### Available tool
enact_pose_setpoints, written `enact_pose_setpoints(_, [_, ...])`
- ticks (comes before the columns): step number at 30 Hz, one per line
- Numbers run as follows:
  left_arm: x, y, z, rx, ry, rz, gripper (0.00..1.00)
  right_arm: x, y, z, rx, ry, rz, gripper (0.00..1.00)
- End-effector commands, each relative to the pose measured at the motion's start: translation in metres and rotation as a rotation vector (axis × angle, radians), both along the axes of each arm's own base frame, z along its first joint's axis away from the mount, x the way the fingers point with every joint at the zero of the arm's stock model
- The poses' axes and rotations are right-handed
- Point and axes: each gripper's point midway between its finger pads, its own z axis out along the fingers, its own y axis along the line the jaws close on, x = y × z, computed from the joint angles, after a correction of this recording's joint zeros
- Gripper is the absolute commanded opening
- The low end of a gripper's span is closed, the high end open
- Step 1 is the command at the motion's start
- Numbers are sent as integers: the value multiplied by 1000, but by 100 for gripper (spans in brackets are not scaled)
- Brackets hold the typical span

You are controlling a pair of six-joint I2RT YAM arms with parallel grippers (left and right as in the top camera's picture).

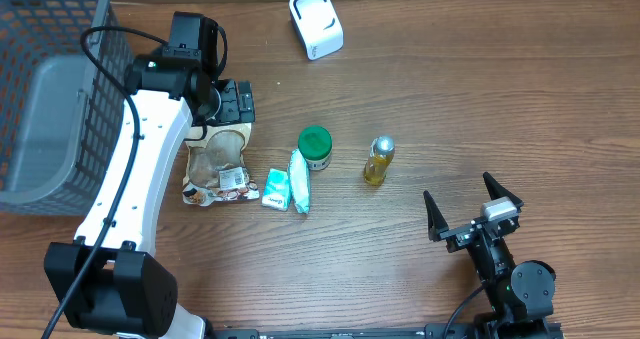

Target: Scan the item barcode

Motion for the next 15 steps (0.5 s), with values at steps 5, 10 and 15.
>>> enact_pose_setpoints(5, [3,-2,4,1,-13,-25,99,0,0,-3,-1,0,-2,100])
enact_pose_setpoints(10, [3,-1,4,1,-13,-21,100,0,0,-3,-1,-1,-2,100])
enact_pose_setpoints(15, [3,1,5,1,-13,-18,100,0,0,-3,-1,-1,-2,100])
